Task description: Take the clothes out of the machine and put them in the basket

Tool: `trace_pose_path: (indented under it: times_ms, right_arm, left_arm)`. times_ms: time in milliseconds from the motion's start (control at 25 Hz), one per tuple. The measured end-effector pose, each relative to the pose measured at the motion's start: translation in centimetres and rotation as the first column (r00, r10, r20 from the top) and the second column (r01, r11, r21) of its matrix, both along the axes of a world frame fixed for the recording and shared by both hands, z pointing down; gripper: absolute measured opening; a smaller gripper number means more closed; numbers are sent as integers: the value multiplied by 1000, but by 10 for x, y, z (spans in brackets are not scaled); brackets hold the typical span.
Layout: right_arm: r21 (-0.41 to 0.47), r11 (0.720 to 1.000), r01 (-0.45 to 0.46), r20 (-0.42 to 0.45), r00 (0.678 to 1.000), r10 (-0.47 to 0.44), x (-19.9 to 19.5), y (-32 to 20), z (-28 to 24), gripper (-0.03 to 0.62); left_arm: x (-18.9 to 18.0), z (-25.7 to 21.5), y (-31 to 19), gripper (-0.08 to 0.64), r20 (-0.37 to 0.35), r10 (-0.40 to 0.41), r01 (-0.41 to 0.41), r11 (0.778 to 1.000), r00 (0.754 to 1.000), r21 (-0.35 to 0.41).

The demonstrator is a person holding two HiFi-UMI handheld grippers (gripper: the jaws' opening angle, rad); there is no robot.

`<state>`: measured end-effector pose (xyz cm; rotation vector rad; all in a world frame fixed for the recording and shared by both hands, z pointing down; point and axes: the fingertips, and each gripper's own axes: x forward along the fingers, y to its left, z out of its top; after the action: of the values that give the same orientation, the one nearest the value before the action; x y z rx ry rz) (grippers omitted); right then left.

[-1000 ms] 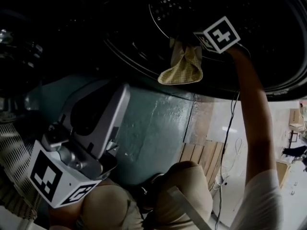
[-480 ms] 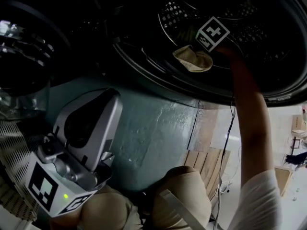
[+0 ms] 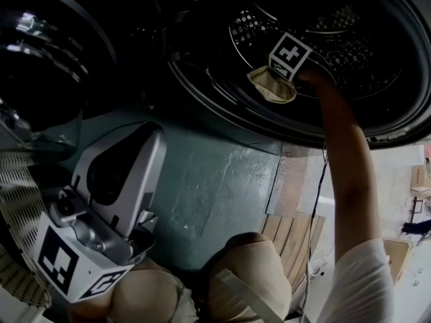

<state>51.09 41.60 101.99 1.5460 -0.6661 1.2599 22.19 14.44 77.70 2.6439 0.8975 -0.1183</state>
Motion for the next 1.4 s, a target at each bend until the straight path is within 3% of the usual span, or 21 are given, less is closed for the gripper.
trace_pose_path:
  times_ms: [360,720,880,1000,1160,1280,1400]
  right_arm:
    - [-57,992,111,-100,988,-117,-5,-12,-17,270]
    - [-3,993,119,-209,971,-117,-16,-14,-44,256]
    - [-19,973,232,-326,918,-225,-19,-24,-76,253]
    - [17,968,249,-395,891,-223,-26,-32,-108,252]
    - [53,965,258,-406,888,-215,-40,-39,-121,253]
    - [9,947,320,-436,854,-284,-49,-45,-120,253]
    - [19,942,335,-459,840,-290,-51,-48,-126,253]
  left_arm:
    - [-7,-9,3,14,-29,17,-16,1000,999,9]
    - [-5,-10,-3,14,-35,10,-10,1000,999,-19]
    - [-3,-8,-5,14,-38,5,-6,999,999,-38]
    - [-1,-8,-4,14,-38,5,-7,999,999,-51]
    - [1,-8,1,14,-49,20,-23,998,999,-52]
    - [0,-9,3,14,-55,24,-27,998,998,-53]
    - [2,-9,2,14,-51,8,-11,998,999,-58]
